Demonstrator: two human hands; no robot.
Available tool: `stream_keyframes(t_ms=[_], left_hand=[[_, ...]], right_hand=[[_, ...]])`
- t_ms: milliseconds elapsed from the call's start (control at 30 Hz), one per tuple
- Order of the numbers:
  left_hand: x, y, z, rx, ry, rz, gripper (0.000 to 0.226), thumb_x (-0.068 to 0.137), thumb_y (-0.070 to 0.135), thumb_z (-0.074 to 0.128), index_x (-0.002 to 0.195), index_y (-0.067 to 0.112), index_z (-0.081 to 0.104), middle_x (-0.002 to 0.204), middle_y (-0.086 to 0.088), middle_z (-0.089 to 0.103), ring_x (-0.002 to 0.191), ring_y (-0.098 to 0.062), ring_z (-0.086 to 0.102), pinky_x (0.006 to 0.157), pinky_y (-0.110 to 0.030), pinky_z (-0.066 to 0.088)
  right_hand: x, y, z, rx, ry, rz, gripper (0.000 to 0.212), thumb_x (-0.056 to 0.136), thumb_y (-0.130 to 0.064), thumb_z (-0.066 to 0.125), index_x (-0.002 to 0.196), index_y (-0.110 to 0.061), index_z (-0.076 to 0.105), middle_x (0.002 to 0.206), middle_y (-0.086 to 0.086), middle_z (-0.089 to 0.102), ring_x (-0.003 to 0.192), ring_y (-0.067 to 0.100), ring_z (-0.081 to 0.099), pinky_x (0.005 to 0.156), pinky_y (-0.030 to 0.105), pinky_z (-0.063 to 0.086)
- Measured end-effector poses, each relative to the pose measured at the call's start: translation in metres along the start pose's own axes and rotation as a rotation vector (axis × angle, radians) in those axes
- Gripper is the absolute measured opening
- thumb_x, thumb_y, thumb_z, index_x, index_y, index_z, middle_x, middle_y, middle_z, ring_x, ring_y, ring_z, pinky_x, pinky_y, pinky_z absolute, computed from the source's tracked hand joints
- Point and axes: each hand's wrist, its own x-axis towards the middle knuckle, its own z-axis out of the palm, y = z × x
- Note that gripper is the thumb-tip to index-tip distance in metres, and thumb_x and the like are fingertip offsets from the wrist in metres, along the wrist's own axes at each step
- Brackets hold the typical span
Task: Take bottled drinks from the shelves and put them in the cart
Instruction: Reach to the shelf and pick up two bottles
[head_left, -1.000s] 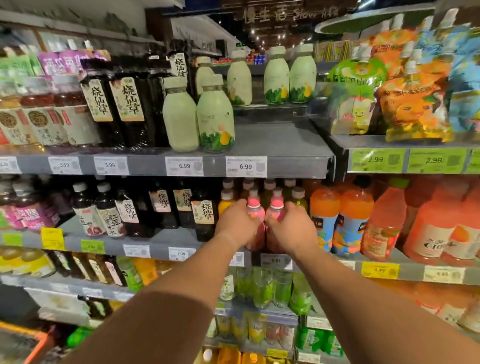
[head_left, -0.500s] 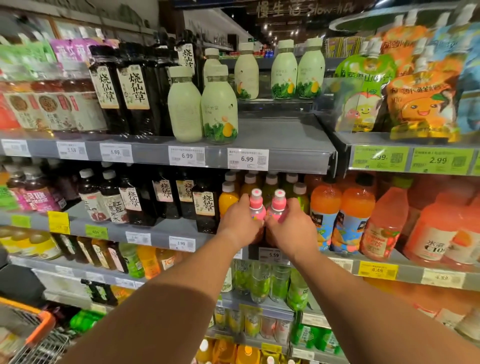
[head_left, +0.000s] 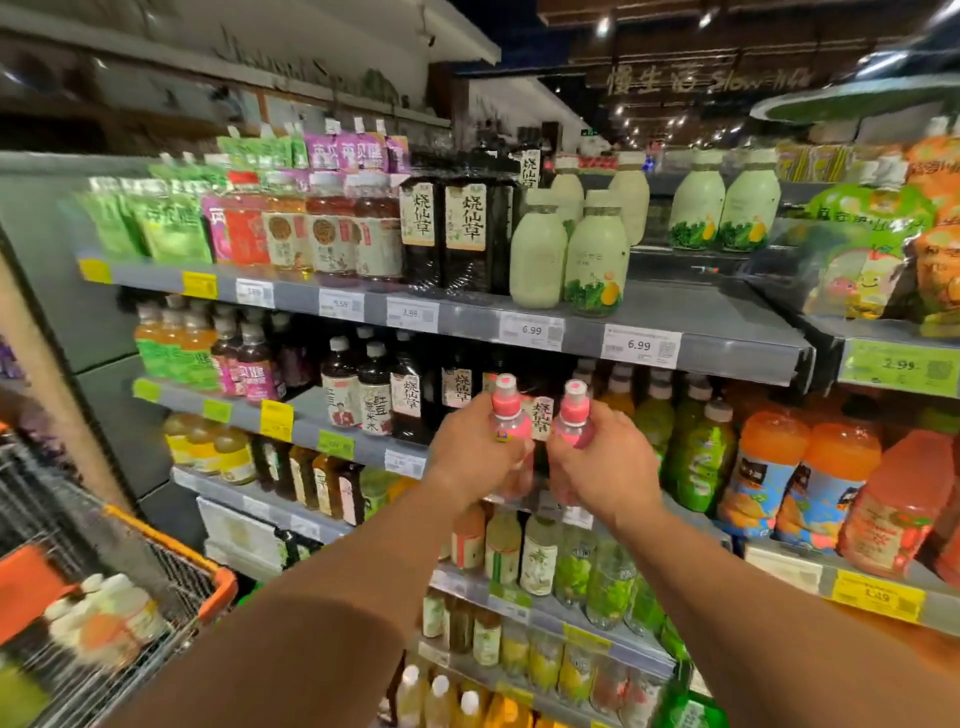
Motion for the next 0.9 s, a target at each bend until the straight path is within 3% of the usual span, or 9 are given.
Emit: stream_keyframes(t_ms=[100, 233, 400, 500, 633, 900], left_hand=[[-0.026, -0.038, -0.052, 0.037, 0.069, -0.058, 0.037, 0.075, 0.033, 0.077, 0.109, 0.031, 0.061, 0.099, 0.005, 0.071, 0.094, -0.020, 0.066, 0.085, -0.037, 0.053], [-0.067, -0.086, -0.125, 0.131, 0.131, -0.124, 0.031, 0.075, 0.033, 0.074, 0.103, 0.028, 0.064, 0.094, 0.004, 0.072, 0.089, -0.021, 0.066, 0.080, -0.037, 0.054], [-0.120, -0.144, -0.213, 0.224, 0.229, -0.237, 0.029, 0.071, 0.038, 0.070, 0.099, 0.030, 0.063, 0.084, 0.009, 0.067, 0.085, -0.021, 0.064, 0.071, -0.033, 0.050], [-0.147, -0.176, -0.258, 0.256, 0.306, -0.326, 0.033, 0.070, 0.042, 0.071, 0.100, 0.030, 0.064, 0.086, 0.008, 0.069, 0.085, -0.020, 0.065, 0.074, -0.035, 0.053], [-0.172, -0.216, -0.301, 0.274, 0.385, -0.432, 0.030, 0.068, 0.038, 0.071, 0.097, 0.032, 0.063, 0.083, 0.013, 0.067, 0.084, -0.017, 0.066, 0.071, -0.031, 0.051], [-0.170, -0.289, -0.355, 0.333, 0.475, -0.609, 0.029, 0.072, 0.028, 0.075, 0.098, 0.027, 0.062, 0.095, 0.005, 0.071, 0.091, -0.020, 0.066, 0.081, -0.033, 0.053]], right_hand=[[-0.020, -0.048, 0.024, 0.063, -0.064, -0.032, 0.034, 0.075, -0.053, 0.051, 0.092, -0.024, 0.059, 0.086, 0.001, 0.063, 0.079, 0.026, 0.062, 0.065, 0.035, 0.049], [-0.054, -0.127, 0.061, 0.166, -0.176, -0.085, 0.033, 0.075, -0.047, 0.054, 0.095, -0.022, 0.059, 0.083, -0.002, 0.056, 0.079, 0.023, 0.056, 0.064, 0.032, 0.039], [-0.104, -0.226, 0.113, 0.276, -0.378, -0.121, 0.025, 0.074, -0.044, 0.057, 0.090, -0.025, 0.059, 0.087, 0.000, 0.063, 0.083, 0.026, 0.061, 0.071, 0.037, 0.050], [-0.126, -0.271, 0.143, 0.298, -0.459, -0.174, 0.027, 0.072, -0.046, 0.056, 0.088, -0.024, 0.059, 0.087, 0.001, 0.062, 0.084, 0.029, 0.061, 0.068, 0.035, 0.046], [-0.145, -0.321, 0.185, 0.325, -0.526, -0.235, 0.028, 0.075, -0.047, 0.053, 0.087, -0.023, 0.060, 0.087, 0.003, 0.064, 0.083, 0.032, 0.061, 0.069, 0.037, 0.050], [-0.143, -0.403, 0.277, 0.345, -0.776, -0.375, 0.024, 0.073, -0.040, 0.055, 0.083, -0.020, 0.062, 0.082, 0.005, 0.067, 0.077, 0.030, 0.062, 0.065, 0.034, 0.050]])
